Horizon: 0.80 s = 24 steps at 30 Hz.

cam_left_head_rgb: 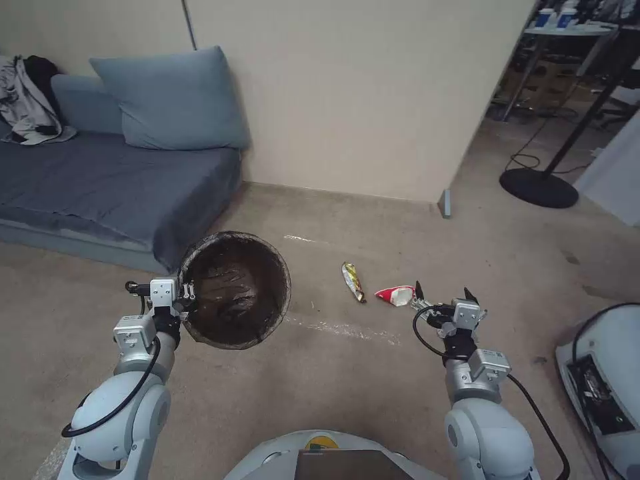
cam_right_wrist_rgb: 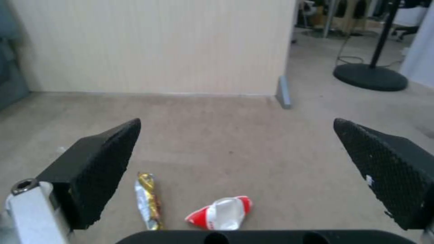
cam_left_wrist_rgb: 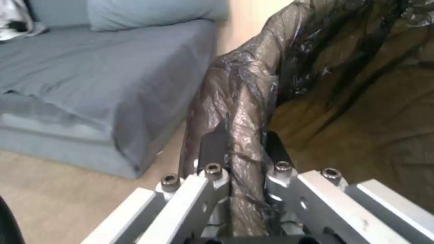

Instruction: Pick up the trash bin, then pick up the garbage from the floor and place it into the trash bin.

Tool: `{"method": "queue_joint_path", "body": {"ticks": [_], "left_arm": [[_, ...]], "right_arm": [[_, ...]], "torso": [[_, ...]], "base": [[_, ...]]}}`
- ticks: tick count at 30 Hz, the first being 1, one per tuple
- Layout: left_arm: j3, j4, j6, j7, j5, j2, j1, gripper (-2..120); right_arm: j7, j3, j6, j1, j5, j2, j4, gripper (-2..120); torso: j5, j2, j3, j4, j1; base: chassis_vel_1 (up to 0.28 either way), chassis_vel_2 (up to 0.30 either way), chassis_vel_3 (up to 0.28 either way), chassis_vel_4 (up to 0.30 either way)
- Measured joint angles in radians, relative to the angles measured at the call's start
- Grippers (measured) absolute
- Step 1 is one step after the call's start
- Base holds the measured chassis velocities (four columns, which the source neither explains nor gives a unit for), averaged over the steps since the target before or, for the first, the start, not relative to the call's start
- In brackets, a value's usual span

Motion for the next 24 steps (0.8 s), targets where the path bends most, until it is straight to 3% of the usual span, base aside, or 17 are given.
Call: {"method": "queue_joint_path", "body": {"ticks": [24], "left_arm": [[-0.001, 0.015, -0.005, 0.003, -0.015, 0.002, -0.008, 3]], "right_arm": [[-0.007, -0.004, -0.002, 0.008, -0.005, 0.006, -0.013, 100]], "torso": [[0.0001, 0.0, 0.0, 0.0005, 0.0]], "base": [[-0.048, -0.044, -0.044, -0.047]]}}
